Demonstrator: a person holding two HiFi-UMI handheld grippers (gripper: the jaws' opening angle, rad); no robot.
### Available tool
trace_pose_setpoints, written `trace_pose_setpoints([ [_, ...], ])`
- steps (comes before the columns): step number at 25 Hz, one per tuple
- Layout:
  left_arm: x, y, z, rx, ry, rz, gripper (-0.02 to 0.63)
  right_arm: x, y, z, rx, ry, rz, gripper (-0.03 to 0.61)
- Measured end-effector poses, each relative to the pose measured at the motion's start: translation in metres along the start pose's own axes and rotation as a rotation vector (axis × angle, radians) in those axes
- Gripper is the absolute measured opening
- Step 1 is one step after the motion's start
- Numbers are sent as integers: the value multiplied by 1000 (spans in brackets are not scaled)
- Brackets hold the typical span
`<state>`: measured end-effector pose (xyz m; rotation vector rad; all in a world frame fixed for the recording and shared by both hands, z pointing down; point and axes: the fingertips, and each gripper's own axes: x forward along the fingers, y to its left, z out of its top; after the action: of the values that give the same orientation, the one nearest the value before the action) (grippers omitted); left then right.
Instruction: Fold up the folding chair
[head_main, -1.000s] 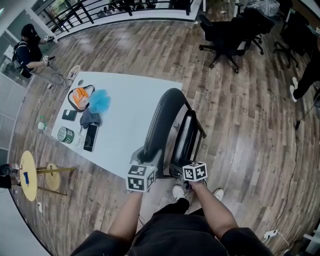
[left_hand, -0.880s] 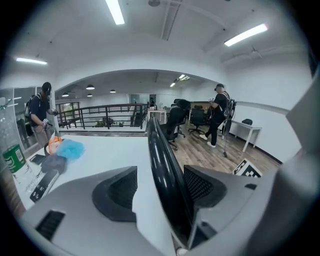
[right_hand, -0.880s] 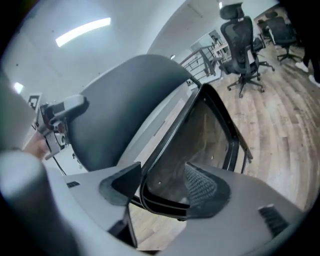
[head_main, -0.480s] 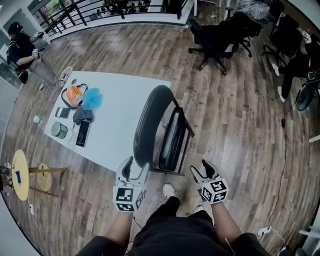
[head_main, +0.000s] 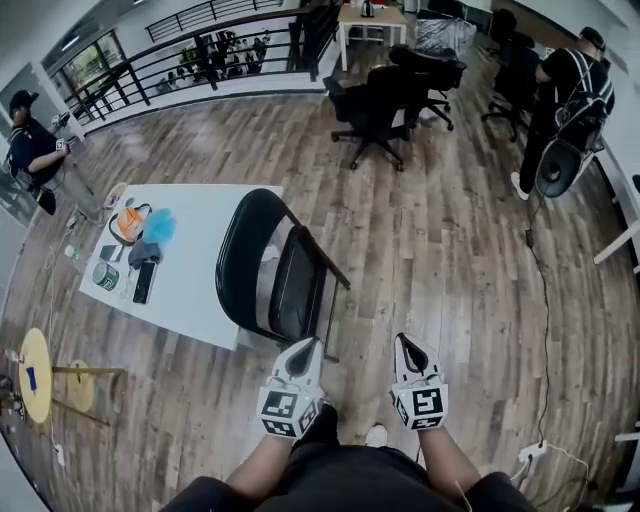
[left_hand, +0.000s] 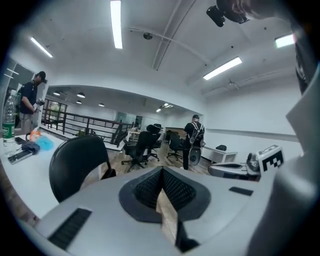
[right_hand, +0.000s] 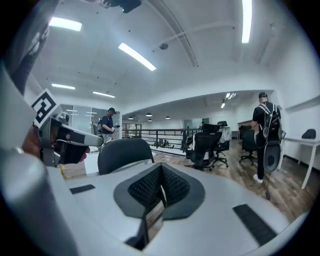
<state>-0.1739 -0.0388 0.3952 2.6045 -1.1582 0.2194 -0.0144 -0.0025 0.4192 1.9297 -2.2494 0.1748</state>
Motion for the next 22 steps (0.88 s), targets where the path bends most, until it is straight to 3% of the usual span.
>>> trace_pose_setpoints([
  [2, -8, -45, -9, -8, -1, -28, 5, -37, -18, 2, -36, -8, -40, 14],
  [6, -15, -99, -26, 42, -34, -32, 5, -99, -46, 2, -5, -35, -123, 14],
  [11, -27, -128, -28, 71, -78, 31, 5, -149, -58, 10, -63, -66, -158, 14],
  [22, -52, -188, -34, 63, -61, -16, 5, -207, -71, -2, -94, -80, -200, 14],
])
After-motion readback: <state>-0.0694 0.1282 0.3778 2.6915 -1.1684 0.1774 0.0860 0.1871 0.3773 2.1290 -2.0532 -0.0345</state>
